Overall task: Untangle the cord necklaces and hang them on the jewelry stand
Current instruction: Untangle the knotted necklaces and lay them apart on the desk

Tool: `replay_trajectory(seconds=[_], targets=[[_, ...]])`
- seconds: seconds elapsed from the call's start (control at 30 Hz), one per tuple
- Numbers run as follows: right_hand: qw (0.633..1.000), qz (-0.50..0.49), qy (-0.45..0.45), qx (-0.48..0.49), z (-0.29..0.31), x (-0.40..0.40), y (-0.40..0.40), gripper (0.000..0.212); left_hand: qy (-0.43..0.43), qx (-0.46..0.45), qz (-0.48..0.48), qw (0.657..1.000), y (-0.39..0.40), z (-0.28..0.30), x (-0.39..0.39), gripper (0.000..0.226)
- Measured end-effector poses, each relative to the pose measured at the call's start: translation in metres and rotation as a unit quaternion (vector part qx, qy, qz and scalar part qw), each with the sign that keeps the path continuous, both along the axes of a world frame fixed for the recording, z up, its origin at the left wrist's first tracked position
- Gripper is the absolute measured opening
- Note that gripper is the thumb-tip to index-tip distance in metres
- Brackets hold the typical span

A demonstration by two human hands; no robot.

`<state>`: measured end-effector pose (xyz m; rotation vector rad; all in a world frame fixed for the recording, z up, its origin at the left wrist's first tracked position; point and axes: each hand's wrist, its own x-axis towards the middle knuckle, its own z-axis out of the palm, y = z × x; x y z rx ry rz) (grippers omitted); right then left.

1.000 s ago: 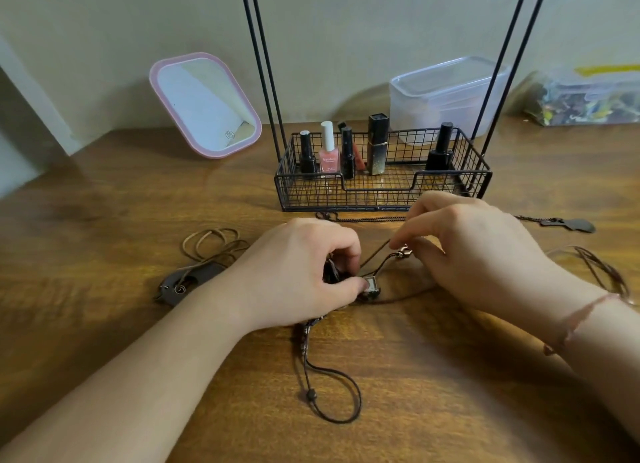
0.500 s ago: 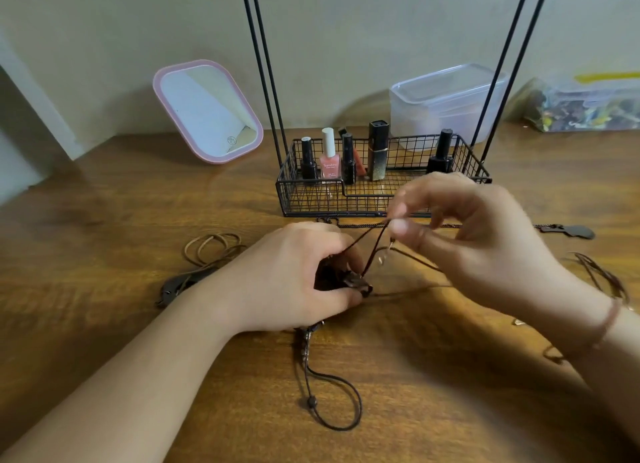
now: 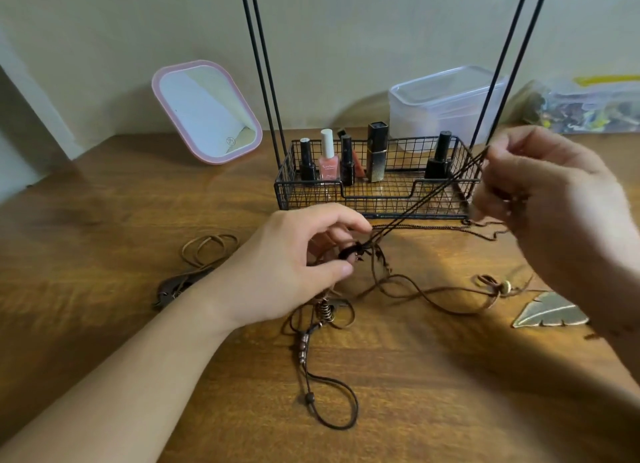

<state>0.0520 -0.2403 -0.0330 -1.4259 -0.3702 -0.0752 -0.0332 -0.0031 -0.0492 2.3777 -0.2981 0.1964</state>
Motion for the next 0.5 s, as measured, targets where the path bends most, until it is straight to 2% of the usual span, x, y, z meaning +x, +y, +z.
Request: replay_trajectory(seconds=[0.07, 0.1, 0.23, 0.33, 0.4, 0.5], targets=[[0.98, -0.097, -0.058, -0.164, -0.0013, 0.0061, -0.0049, 0.019, -0.017, -0.019, 0.023, 0.999, 0.0013, -0.0015, 0.0013, 0.037], [0.968, -0.115, -0.066, -0.213, -0.0018, 0.0082, -0.0067, 0.017, -0.018, -0.026, 0.029, 0.999, 0.0017, -0.002, 0.0017, 0.036], [0.937, -0.134, -0.065, -0.315, -0.0007, 0.0086, -0.0089, 0.018, -0.006, -0.04, 0.041, 0.998, 0.0027, -0.002, 0.0027, 0.033], [0.881, -0.14, -0.084, -0.444, 0.0013, 0.0071, -0.01, 0.033, 0.0, -0.017, 0.054, 0.998, 0.0034, -0.0026, 0.0029, 0.031], [0.845, -0.119, -0.06, -0.518, 0.0016, 0.0066, -0.0102, 0.047, -0.002, 0.016, 0.059, 0.998, 0.0031, -0.0032, 0.0032, 0.03], [0.803, -0.087, -0.061, -0.586, -0.0032, 0.0069, -0.0083, 0.046, 0.005, 0.043, 0.061, 0.997, 0.0005, -0.0044, 0.0031, 0.023]])
